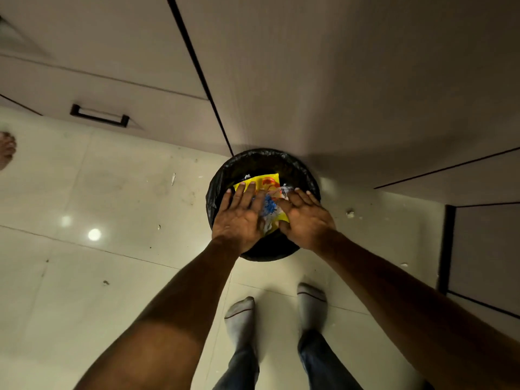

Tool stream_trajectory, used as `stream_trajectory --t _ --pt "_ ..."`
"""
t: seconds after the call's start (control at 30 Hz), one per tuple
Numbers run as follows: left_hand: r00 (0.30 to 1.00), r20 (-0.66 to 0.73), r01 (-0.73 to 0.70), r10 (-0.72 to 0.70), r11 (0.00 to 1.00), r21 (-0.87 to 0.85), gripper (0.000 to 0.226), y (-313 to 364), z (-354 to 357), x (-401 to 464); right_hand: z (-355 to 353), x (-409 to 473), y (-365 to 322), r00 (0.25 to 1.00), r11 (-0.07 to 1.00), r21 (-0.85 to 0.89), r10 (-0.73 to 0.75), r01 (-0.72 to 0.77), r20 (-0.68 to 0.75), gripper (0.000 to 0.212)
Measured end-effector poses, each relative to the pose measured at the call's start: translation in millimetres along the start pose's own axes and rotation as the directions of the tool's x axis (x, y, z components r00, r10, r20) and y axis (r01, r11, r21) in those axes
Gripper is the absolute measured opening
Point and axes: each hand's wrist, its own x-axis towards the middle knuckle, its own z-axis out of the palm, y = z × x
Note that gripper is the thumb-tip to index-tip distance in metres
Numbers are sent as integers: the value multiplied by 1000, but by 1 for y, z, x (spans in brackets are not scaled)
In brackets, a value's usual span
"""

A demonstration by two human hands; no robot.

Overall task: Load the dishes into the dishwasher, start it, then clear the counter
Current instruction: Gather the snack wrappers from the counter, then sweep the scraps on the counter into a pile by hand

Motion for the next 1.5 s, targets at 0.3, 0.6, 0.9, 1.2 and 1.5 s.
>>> stream_trajectory --t 0.3,0.6,0.9,1.2,1.5 --pt "976 -201 -99 79 991 -92 77 58 -129 -102 -122 -128 -11 964 963 168 234 -212 -128 62" --pt "950 -222 -225 221 974 6 63 128 -253 -182 -233 -279 -29 859 897 272 421 -348 -290 60" --pt "822 -302 -485 484 871 77 64 234 -352 -243 -309 -429 -3 712 807 345 588 -480 -385 64" --pt "656 -361 -626 663 745 231 80 340 -402 -260 -330 -532 49 478 713 456 698 -532 -533 63" --pt "510 -268 -766 818 573 290 77 451 -393 -273 -282 -643 95 207 492 605 853 -626 -480 62"
